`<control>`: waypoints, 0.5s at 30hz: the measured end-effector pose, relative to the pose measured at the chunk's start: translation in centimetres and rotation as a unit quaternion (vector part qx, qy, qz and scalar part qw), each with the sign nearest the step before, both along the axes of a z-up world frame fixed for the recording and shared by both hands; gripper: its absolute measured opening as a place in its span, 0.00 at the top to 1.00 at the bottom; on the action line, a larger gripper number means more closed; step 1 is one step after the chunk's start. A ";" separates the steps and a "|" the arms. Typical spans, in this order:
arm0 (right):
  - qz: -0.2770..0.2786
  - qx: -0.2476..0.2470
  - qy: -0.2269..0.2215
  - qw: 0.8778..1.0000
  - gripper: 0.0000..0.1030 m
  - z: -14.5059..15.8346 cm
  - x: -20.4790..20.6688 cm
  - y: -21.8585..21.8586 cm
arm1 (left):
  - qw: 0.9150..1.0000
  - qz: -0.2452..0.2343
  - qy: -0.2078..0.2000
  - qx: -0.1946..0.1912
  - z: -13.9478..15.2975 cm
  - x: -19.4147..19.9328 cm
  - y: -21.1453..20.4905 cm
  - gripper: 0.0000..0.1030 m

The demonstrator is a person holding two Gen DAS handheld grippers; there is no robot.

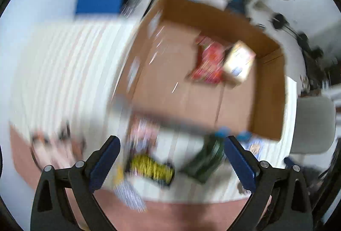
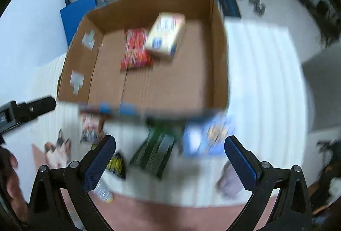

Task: Organize soft objects
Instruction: 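Grasp the black shoe shine wipes with the left gripper while the right grasps the green bag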

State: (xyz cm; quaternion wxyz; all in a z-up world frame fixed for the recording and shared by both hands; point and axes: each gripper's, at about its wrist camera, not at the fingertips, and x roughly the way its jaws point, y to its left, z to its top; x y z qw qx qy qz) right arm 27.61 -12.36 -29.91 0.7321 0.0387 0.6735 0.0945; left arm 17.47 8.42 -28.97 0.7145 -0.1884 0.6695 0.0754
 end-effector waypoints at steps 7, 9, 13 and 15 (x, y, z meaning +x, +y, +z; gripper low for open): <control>-0.029 0.026 0.092 0.995 0.31 -8.5 -4.3 1.3 | 0.984 0.096 0.128 -0.077 -10.3 -5.4 1.9 0.39; -0.031 0.022 0.096 0.995 0.31 -9.8 -4.3 2.0 | 0.981 0.095 0.147 -0.080 -12.0 -5.0 1.2 0.39; -0.044 0.013 0.100 0.994 0.31 -11.6 -3.3 3.6 | 0.976 0.104 0.175 -0.072 -14.6 -4.0 0.4 0.37; -0.044 0.004 0.106 0.993 0.31 -12.6 -2.9 4.4 | 0.974 0.102 0.192 -0.062 -16.0 -3.6 0.1 0.37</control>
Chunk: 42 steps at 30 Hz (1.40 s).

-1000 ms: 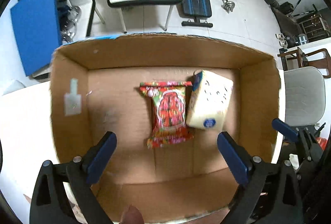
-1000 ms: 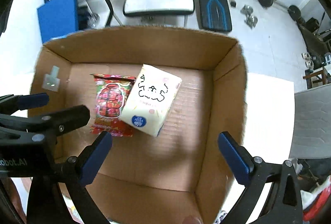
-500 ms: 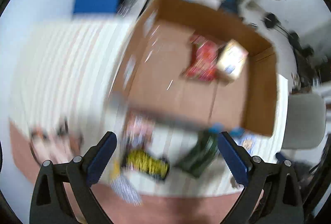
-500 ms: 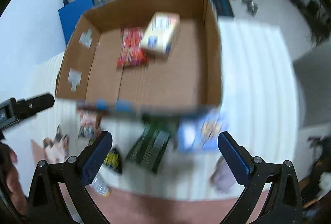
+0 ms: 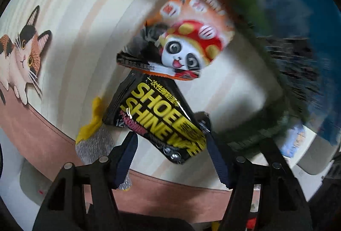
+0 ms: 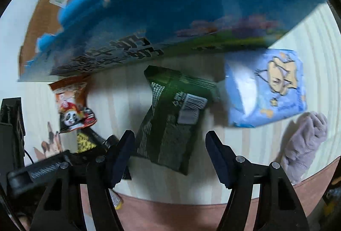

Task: Organize soft objects
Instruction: 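Grasp the black shoe shine wipes with the left gripper while the right grasps the green bag, then carry both packs into the box and release them beside the tissue pack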

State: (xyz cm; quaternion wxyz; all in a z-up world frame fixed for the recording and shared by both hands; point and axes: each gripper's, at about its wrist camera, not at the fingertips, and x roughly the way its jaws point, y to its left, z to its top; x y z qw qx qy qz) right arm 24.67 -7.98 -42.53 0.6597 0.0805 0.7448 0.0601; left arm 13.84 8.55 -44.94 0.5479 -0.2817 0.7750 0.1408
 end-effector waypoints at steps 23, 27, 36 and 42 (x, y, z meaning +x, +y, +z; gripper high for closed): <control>0.132 -0.037 0.044 0.990 0.26 -1.9 -4.1 1.4 | 0.997 -0.066 -0.050 0.009 0.3 -1.0 2.9 0.35; 0.128 -0.055 0.057 0.989 0.29 -3.8 -4.4 2.4 | 0.996 -0.073 -0.031 0.033 -1.8 -0.7 2.9 0.36; 0.153 -0.065 0.021 0.986 0.65 -1.5 -7.4 4.0 | 0.978 -0.168 -0.069 0.100 0.7 -2.0 -2.4 0.62; 0.144 -0.001 -0.015 0.989 0.66 5.9 -7.4 2.9 | 0.967 -0.192 -0.148 0.074 8.2 -1.4 -4.6 0.62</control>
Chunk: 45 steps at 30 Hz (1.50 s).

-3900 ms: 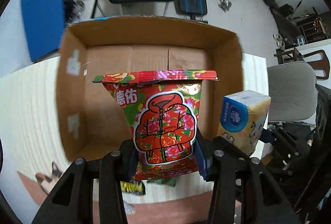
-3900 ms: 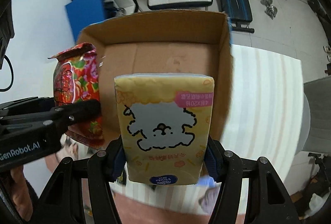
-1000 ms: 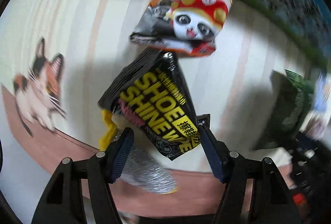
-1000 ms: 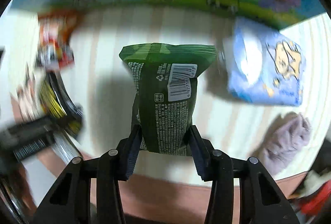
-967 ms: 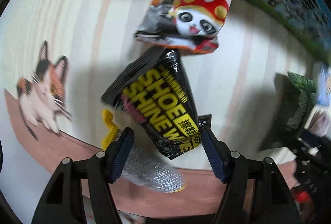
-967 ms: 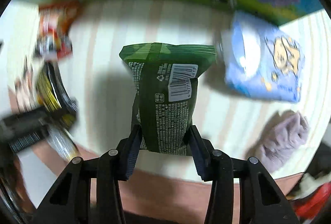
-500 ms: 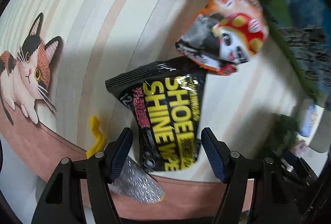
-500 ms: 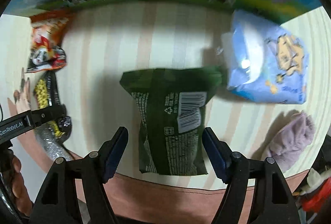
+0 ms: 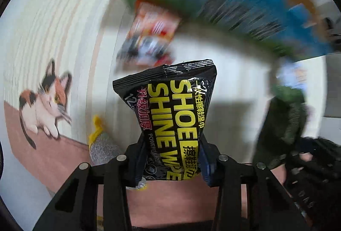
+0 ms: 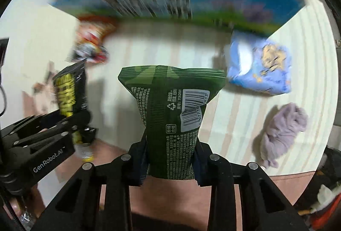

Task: Organize soft objects
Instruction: 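Carry both packs into the box and release them beside the tissue pack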

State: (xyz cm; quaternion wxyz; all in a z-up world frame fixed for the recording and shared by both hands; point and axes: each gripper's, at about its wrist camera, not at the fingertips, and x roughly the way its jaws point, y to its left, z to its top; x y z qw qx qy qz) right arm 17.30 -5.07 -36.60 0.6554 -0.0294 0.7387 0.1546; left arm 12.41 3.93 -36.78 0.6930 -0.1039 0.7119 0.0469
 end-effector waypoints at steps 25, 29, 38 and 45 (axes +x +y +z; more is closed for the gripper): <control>-0.136 -0.071 -0.075 0.985 0.66 5.9 28.0 -4.6 | 0.995 -0.082 0.009 0.062 3.1 25.5 2.9 0.62; -0.135 -0.096 -0.066 0.984 0.66 3.8 29.6 -4.6 | 0.995 -0.074 0.030 0.061 0.9 27.8 3.3 0.62; -0.119 -0.144 -0.064 0.980 0.25 1.5 31.3 -4.1 | 0.996 -0.057 0.062 0.006 -1.0 30.5 3.9 0.53; -0.117 -0.126 -0.064 0.983 0.10 1.9 31.8 -4.2 | 0.996 -0.080 0.040 0.022 -0.1 30.2 3.5 0.10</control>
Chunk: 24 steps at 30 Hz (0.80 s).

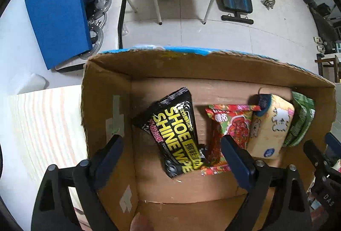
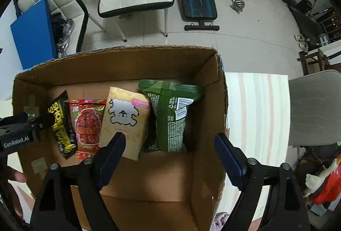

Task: Organize soft objects
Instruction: 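Carry both packs into the box and release them beside the tissue pack, then grasp the silver glitter sponge with the left gripper while the right grasps the blue tissue pack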

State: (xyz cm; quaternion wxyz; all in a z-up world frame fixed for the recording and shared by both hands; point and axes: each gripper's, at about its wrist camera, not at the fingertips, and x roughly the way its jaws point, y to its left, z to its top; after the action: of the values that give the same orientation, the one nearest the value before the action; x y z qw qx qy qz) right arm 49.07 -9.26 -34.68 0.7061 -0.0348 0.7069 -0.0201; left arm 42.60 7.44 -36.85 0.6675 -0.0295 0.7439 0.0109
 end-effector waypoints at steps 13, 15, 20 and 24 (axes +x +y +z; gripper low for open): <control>0.034 0.019 -0.008 0.999 0.00 2.7 -2.7 0.8 | 0.998 0.003 -0.057 -0.011 5.2 -3.5 -0.1 0.03; 0.037 0.024 -0.015 0.999 0.00 3.7 -3.9 0.7 | 0.997 0.007 -0.076 -0.015 6.6 -4.7 -0.1 0.03; 0.045 0.035 -0.043 0.997 0.00 6.1 -8.1 0.6 | 0.993 0.015 -0.118 -0.023 9.6 -8.9 -0.5 0.03; 0.050 0.049 -0.061 0.996 0.00 7.6 -11.6 0.3 | 0.990 0.030 -0.137 -0.032 11.0 -12.4 -0.6 0.03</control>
State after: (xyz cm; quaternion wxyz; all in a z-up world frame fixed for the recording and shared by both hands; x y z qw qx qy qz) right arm 37.48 -8.95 -27.11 0.7489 -0.0339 0.6601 0.0477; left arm 30.20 6.82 -25.83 0.7610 -0.0750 0.6444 0.0029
